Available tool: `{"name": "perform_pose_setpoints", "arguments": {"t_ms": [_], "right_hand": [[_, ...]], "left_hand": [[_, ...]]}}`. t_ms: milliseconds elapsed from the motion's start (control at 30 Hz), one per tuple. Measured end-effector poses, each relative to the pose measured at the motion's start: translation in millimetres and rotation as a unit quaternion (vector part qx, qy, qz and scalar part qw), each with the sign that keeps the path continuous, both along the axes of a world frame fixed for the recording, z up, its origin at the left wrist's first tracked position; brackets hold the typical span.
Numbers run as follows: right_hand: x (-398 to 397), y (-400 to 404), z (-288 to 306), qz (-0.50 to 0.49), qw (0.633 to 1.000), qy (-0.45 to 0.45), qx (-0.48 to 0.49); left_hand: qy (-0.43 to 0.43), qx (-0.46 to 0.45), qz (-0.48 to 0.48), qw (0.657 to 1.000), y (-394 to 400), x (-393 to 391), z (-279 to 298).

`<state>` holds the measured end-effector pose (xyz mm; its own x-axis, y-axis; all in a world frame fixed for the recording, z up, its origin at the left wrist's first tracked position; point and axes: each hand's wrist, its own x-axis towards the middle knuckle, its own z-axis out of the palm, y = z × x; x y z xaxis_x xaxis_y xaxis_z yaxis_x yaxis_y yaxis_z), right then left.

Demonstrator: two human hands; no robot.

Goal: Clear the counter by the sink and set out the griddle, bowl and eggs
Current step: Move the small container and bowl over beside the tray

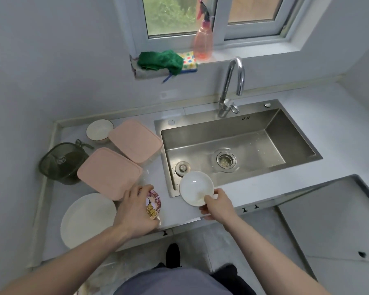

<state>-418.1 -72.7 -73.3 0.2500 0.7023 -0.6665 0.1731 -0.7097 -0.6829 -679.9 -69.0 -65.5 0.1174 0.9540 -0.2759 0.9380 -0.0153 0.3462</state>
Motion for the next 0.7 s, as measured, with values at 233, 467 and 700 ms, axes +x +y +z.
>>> {"name": "perform_pose_setpoints", "arguments": {"t_ms": [233, 467, 700], "right_hand": [[66, -25, 25, -0.036, 0.999, 0.008, 0.029], [168, -68, 57, -0.111, 0.992, 0.019, 0.064], [285, -131, 77, -0.220, 0.971, 0.004, 0.092]], "left_hand": [[-0.034, 0.058, -0.045, 0.997, 1, 64, 44], [-0.119, 0.070, -0.119, 0.983, -9, 184, 96], [-0.138, 0.102, -0.247, 0.954, -16, 314, 117]]}}
